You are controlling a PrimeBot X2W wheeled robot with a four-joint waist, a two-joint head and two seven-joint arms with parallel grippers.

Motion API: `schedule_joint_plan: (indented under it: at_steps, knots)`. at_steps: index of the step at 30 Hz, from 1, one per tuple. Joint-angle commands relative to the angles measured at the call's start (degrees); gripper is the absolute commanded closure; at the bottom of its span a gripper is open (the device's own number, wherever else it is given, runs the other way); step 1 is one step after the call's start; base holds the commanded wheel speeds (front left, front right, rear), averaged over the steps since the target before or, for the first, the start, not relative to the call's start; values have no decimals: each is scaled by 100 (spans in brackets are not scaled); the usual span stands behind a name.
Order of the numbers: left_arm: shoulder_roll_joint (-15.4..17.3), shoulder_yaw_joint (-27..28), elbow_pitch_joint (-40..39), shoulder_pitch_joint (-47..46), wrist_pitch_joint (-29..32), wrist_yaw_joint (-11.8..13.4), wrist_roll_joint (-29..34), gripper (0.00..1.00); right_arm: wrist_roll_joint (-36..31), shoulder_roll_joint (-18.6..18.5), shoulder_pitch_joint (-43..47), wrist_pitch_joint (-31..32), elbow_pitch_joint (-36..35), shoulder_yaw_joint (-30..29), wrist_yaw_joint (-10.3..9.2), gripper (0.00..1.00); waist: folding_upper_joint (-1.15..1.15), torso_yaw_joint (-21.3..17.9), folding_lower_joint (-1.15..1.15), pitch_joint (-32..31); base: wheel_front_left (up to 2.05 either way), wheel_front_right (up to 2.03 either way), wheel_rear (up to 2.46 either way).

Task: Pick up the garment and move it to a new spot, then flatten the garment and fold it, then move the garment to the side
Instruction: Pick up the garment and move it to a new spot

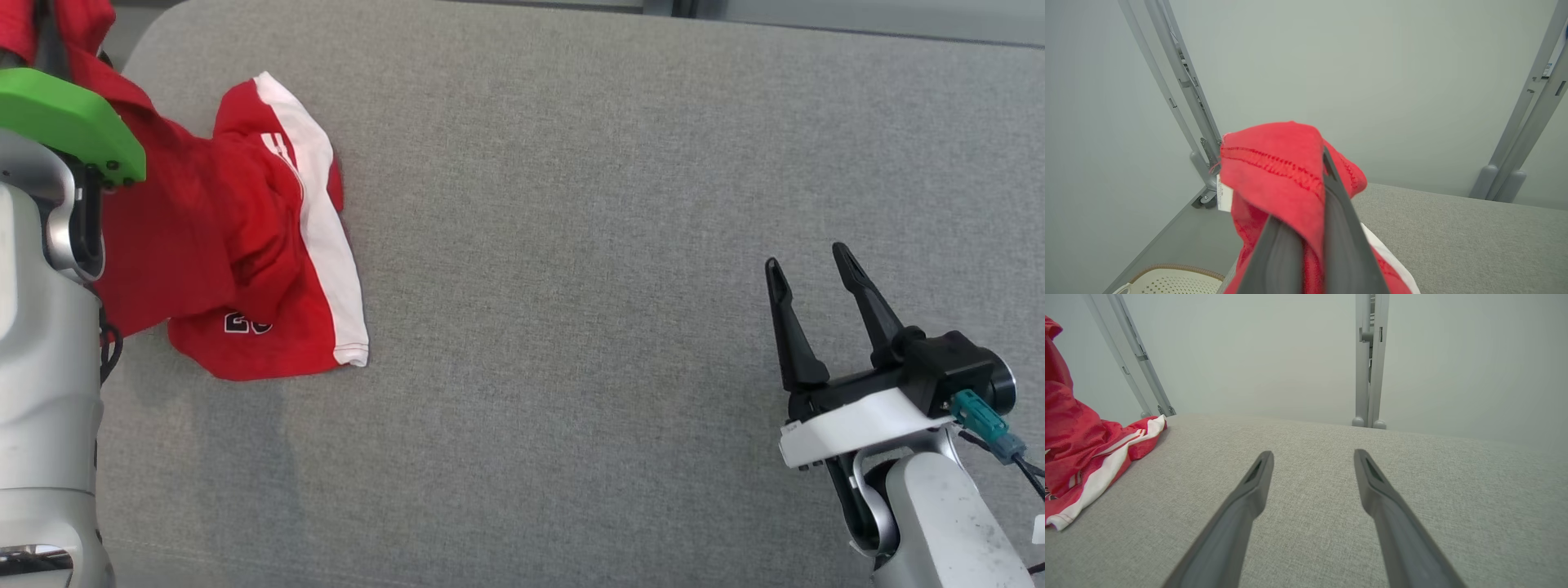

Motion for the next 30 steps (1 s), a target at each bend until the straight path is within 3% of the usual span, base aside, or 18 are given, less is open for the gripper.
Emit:
schedule_joint_plan:
  at_steps: [1, 8, 17, 24, 30]
  knots:
    - [32, 3, -127, 96, -158, 6, 56, 100, 26, 43, 119, -20, 21, -32, -2, 0, 0, 28, 0, -411, 0, 0, 0]
    - [-82, -63, -1033, 300, -492, 65, 22, 100, 68, 261, 415, -20, 9, -182, -2, 0, 0, -35, 0, -949, 0, 0, 0]
    - [-480, -279, -2391, 727, -8, 158, -185, 100, 75, 342, 518, -19, -52, -238, -2, 0, 0, -404, 0, -1161, 0, 0, 0]
    - [-867, -756, -3011, 1098, 292, 113, -179, 100, 167, 365, 443, -20, -61, -271, -2, 0, 0, -989, 0, -1165, 0, 0, 0]
    - [-1224, -1234, -2933, 1309, 251, 238, -277, 100, 204, 374, 338, -19, -38, -137, -2, 0, 0, -1752, 0, -1079, 0, 0, 0]
